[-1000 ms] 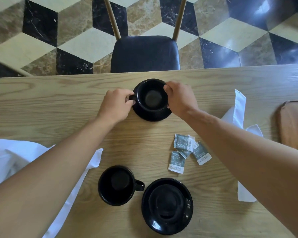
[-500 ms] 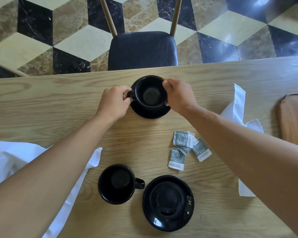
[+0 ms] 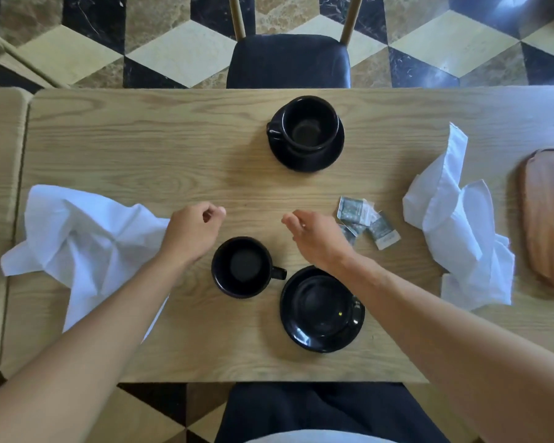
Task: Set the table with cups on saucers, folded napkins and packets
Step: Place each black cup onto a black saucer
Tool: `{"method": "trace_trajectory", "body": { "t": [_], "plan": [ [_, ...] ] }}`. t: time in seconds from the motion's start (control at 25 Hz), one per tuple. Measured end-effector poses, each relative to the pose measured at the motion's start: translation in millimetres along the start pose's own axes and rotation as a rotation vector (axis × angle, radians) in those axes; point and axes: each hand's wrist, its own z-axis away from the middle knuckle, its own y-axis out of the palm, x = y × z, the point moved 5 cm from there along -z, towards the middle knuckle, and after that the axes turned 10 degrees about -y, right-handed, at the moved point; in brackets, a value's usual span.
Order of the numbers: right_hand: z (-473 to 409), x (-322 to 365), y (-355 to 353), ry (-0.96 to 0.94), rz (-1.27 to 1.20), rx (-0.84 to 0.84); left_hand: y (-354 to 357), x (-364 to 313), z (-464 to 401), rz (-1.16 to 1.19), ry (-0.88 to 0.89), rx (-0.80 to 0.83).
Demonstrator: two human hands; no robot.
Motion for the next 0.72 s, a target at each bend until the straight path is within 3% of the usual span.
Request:
{"method": "trace_trajectory", "body": {
  "t": [0.28,0.52,0.72],
  "plan": [
    [35,21,61,-0.074,0.082,0.111,26,45,55,0.147,-0.045,0.106],
    [47,31,52,-0.102,0.095,-0.03,27,43,65,0.312,-0.081,0.121],
    [85,7,13,-0.044,0.047,-0.164,39,2,95,0.491,-0.041,0.349]
  ]
}}
